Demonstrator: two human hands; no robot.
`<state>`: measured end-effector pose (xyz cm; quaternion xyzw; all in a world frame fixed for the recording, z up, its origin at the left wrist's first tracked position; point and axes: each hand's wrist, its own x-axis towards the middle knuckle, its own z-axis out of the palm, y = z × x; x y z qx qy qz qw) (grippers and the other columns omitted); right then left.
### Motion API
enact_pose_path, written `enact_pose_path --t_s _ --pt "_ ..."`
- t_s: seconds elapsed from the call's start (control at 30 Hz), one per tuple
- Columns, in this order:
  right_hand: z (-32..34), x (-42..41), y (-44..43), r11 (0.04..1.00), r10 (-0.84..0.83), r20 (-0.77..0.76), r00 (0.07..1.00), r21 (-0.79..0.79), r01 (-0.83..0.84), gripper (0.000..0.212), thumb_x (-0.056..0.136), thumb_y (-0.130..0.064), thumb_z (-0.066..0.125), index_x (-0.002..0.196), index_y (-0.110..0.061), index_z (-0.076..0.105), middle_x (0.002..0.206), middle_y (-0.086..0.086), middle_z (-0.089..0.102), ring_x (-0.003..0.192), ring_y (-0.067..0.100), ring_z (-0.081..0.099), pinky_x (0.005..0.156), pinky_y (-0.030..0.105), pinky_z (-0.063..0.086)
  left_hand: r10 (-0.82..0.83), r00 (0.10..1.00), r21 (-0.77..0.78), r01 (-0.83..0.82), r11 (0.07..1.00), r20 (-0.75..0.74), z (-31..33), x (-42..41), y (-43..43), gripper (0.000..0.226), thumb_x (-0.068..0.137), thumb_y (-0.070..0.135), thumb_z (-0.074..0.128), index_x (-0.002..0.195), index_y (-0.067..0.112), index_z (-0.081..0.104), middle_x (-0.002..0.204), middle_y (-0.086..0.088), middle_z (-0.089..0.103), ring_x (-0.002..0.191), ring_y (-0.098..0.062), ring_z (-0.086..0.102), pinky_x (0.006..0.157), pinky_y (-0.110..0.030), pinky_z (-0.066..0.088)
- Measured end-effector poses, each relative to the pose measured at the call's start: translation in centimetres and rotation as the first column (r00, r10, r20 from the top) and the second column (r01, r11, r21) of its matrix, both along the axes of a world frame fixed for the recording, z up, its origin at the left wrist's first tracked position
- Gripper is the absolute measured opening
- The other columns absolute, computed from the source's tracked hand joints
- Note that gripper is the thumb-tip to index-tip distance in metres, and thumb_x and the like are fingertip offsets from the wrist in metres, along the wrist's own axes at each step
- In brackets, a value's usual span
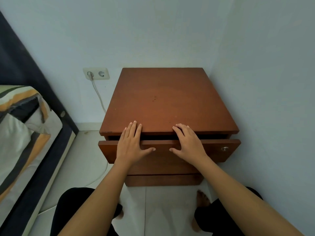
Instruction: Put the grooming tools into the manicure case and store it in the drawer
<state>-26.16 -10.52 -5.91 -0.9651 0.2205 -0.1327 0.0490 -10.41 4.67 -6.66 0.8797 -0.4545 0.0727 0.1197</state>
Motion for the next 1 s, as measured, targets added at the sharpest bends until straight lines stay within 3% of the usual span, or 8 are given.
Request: enact_pose_path --t_s 0.1,0.17,0.37,0.53,0.77,0.83,1.0 --pt "-0.9 0.8 -0.4 0.997 -0.053 0.094 0.994 -0.056 0.058 0.066 0.068 -0.037 0.078 0.124 -0.013 0.051 0.128 0.009 0.054 0.122 0.028 0.051 0.104 0.04 0.041 0.047 0.997 -0.051 -0.044 0.998 0.054 -1.0 0.2 -0.6 0.092 0.075 0.075 0.044 0.143 0.014 0.03 0.153 -0.011 0.027 0.143 -0.026 0.019 0.114 -0.035 0.007" --pt "-1.3 1.3 -0.5 0.994 -0.081 0.138 0.987 -0.06 0.09 0.059 0.066 -0.035 0.079 0.116 -0.016 0.052 0.122 0.008 0.057 0.116 0.028 0.055 0.098 0.04 0.045 0.084 0.994 -0.086 -0.077 0.993 0.073 -1.7 0.1 -1.1 0.085 0.078 0.07 0.044 0.138 0.011 0.038 0.148 -0.014 0.036 0.14 -0.029 0.028 0.113 -0.038 0.014" --pt "-2.2 1.8 -0.8 0.99 -0.114 0.175 0.978 -0.06 0.127 0.053 0.068 -0.034 0.077 0.11 -0.019 0.049 0.119 0.006 0.057 0.114 0.027 0.053 0.095 0.04 0.045 0.127 0.985 -0.073 -0.119 0.99 0.116 -2.7 0.3 -2.1 0.083 0.079 0.069 0.04 0.136 0.008 0.04 0.144 -0.018 0.041 0.136 -0.034 0.034 0.111 -0.037 0.008" --pt "-1.6 2.0 -0.4 0.985 -0.152 0.121 0.981 -0.064 0.161 0.053 0.065 -0.031 0.08 0.108 -0.017 0.052 0.114 0.007 0.059 0.11 0.028 0.056 0.094 0.04 0.047 0.134 0.987 -0.022 -0.132 0.991 0.094 -2.1 0.0 -2.0 0.083 0.083 0.066 0.043 0.142 0.009 0.032 0.152 -0.015 0.028 0.142 -0.03 0.019 0.115 -0.04 0.007" --pt "-0.7 1.0 1.2 0.985 -0.146 0.017 0.989 -0.094 0.147 0.061 0.071 -0.016 0.074 0.126 -0.012 0.05 0.126 0.011 0.057 0.121 0.029 0.052 0.104 0.04 0.041 0.086 0.996 0.088 -0.083 0.993 -0.032 0.9 -0.2 -1.0 0.081 0.085 0.064 0.041 0.146 0.016 0.019 0.157 -0.008 0.016 0.145 -0.025 0.009 0.117 -0.037 0.008" --pt "-0.5 0.5 1.6 0.987 -0.148 0.001 0.989 -0.068 0.148 0.063 0.077 -0.013 0.067 0.135 -0.012 0.043 0.134 0.011 0.051 0.128 0.028 0.045 0.107 0.038 0.037 0.079 0.992 0.106 -0.068 0.992 -0.097 1.5 -0.5 -0.6 0.081 0.085 0.062 0.044 0.148 0.019 0.015 0.158 -0.005 0.013 0.145 -0.023 0.007 0.116 -0.036 0.01" --pt "0.1 -1.2 4.5 0.966 -0.19 0.011 0.982 0.181 0.185 0.061 0.088 -0.018 0.052 0.144 -0.015 0.027 0.149 0.006 0.031 0.14 0.021 0.028 0.112 0.031 0.03 0.09 0.959 0.0 -0.093 0.996 -0.267 2.3 -2.4 1.3 0.08 0.086 0.058 0.047 0.148 0.019 0.016 0.159 0.0 0.007 0.146 -0.016 0.003 0.115 -0.032 0.016"
